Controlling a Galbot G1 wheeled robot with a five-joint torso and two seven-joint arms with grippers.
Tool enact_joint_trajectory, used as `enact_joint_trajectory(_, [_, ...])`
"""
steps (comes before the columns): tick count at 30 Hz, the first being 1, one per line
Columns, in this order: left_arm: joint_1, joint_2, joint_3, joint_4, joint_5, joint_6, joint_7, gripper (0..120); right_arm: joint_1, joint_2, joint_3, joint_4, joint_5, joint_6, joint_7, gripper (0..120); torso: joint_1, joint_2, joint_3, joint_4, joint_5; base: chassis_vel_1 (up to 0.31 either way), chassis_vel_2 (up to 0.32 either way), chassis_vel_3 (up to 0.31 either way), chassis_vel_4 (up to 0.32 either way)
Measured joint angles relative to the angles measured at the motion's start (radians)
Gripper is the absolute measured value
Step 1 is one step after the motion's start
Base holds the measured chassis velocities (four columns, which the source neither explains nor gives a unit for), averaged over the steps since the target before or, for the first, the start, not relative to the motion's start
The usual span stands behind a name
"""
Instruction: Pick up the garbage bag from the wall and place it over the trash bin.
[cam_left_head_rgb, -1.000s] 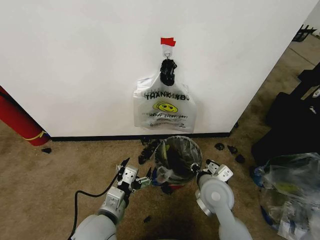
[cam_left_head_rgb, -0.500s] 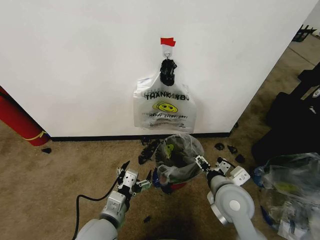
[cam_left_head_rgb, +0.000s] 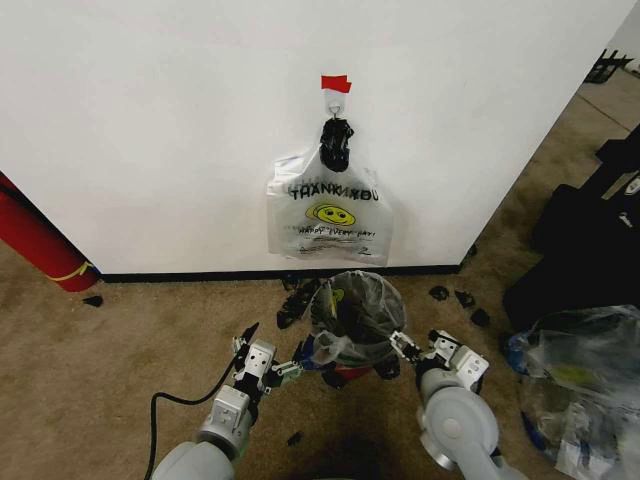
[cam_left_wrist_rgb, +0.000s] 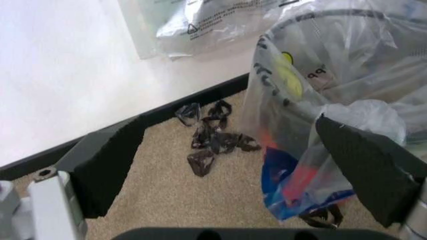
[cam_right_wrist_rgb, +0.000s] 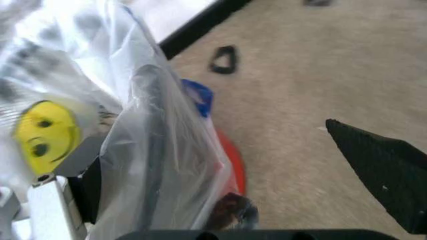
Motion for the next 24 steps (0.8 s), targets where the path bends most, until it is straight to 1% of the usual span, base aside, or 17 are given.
enact_joint_trajectory(2, [0.002, 0.0, 0.0, 0.002, 0.001, -0.003, -0.001, 100, 0.01, -0.012, 0.045, -0.023, 0.016, -0.06, -0.132, 100, 0.0, 0.0, 0.0, 0.0, -0.0001, 0.0, 0.0, 0.0, 0.0])
enact_joint_trajectory(3, [0.003, -0.002, 0.001, 0.002, 0.003, -0.004, -0.001, 100, 0.018, -0.017, 0.062, -0.044, 0.013, -0.091, -0.235, 100, 0.0, 0.0, 0.0, 0.0, 0.0001, 0.0, 0.0, 0.0, 0.0])
enact_joint_trajectory(4, [0.004, -0.003, 0.001, 0.002, 0.004, -0.004, -0.001, 100, 0.024, -0.019, 0.071, -0.058, 0.009, -0.11, -0.296, 100, 0.0, 0.0, 0.0, 0.0, 0.0001, 0.0, 0.0, 0.0, 0.0])
enact_joint_trajectory(5, [0.006, -0.004, 0.001, 0.001, 0.005, -0.005, -0.001, 100, 0.031, -0.022, 0.078, -0.074, 0.001, -0.131, -0.355, 100, 0.0, 0.0, 0.0, 0.0, 0.0, 0.0, 0.0, 0.0, 0.0])
enact_joint_trajectory(6, [0.006, -0.004, 0.001, 0.001, 0.005, -0.005, -0.001, 100, 0.031, -0.022, 0.078, -0.074, 0.001, -0.131, -0.355, 100, 0.0, 0.0, 0.0, 0.0, 0.0, 0.0, 0.0, 0.0, 0.0])
enact_joint_trajectory(7, [0.007, -0.005, 0.001, 0.0, 0.006, -0.005, -0.001, 100, 0.036, -0.023, 0.083, -0.086, -0.006, -0.147, -0.398, 100, 0.0, 0.0, 0.0, 0.0, 0.0, 0.0, 0.0, 0.0, 0.0])
enact_joint_trajectory(8, [0.014, -0.007, 0.001, -0.003, 0.011, -0.006, -0.001, 100, 0.049, -0.025, 0.095, -0.119, -0.032, -0.189, -0.513, 100, 0.0, 0.0, 0.0, 0.0001, 0.0001, 0.0, 0.0, 0.0, 0.0])
enact_joint_trajectory(9, [0.02, -0.008, 0.001, -0.006, 0.015, -0.008, -0.001, 100, 0.055, -0.025, 0.104, -0.139, -0.05, -0.216, -0.581, 100, 0.0, 0.0, 0.0, 0.0001, 0.0002, 0.0, 0.0, 0.0, 0.0])
enact_joint_trajectory(10, [0.02, -0.008, 0.001, -0.006, 0.015, -0.008, -0.001, 100, 0.055, -0.025, 0.104, -0.139, -0.05, -0.216, -0.581, 100, 0.0, 0.0, 0.0, 0.0001, 0.0002, 0.0, 0.0, 0.0, 0.0])
enact_joint_trajectory(11, [0.029, -0.01, -0.003, -0.009, 0.02, -0.011, -0.001, 100, 0.063, -0.022, 0.118, -0.159, -0.069, -0.259, -0.671, 100, 0.0, 0.0, 0.0, 0.0, 0.0001, 0.0, 0.0, 0.0, 0.0])
enact_joint_trajectory(13, [0.033, -0.01, -0.004, -0.01, 0.022, -0.013, -0.002, 100, 0.064, -0.02, 0.121, -0.163, -0.071, -0.269, -0.692, 100, 0.0, 0.0, 0.0, 0.0, 0.0001, 0.0, 0.0, 0.0, 0.0])
enact_joint_trajectory(15, [0.05, -0.01, -0.011, -0.013, 0.03, -0.019, -0.005, 100, 0.064, -0.017, 0.132, -0.167, -0.074, -0.289, -0.747, 100, 0.0, 0.0, 0.0, 0.0001, -0.0001, 0.0, 0.0, 0.0, 0.0])
enact_joint_trajectory(18, [0.064, -0.012, -0.016, -0.014, 0.038, -0.025, -0.008, 100, 0.056, -0.015, 0.147, -0.16, -0.066, -0.303, -0.755, 100, 0.0, 0.0, 0.0, 0.0001, 0.0, 0.0, 0.0, 0.0, 0.0])
enact_joint_trajectory(21, [0.071, -0.014, -0.017, -0.015, 0.043, -0.028, -0.01, 100, 0.048, -0.014, 0.172, -0.144, -0.042, -0.321, -0.733, 100, 0.0, 0.0, 0.0, 0.0001, 0.0, 0.0, 0.0, 0.0, 0.0])
enact_joint_trajectory(24, [0.078, -0.021, -0.017, -0.016, 0.05, -0.031, -0.01, 100, 0.04, -0.009, 0.219, -0.133, 0.05, -0.346, -0.63, 100, 0.0, 0.0, 0.0, -0.0001, 0.0, 0.0, 0.0, 0.0, 0.0])
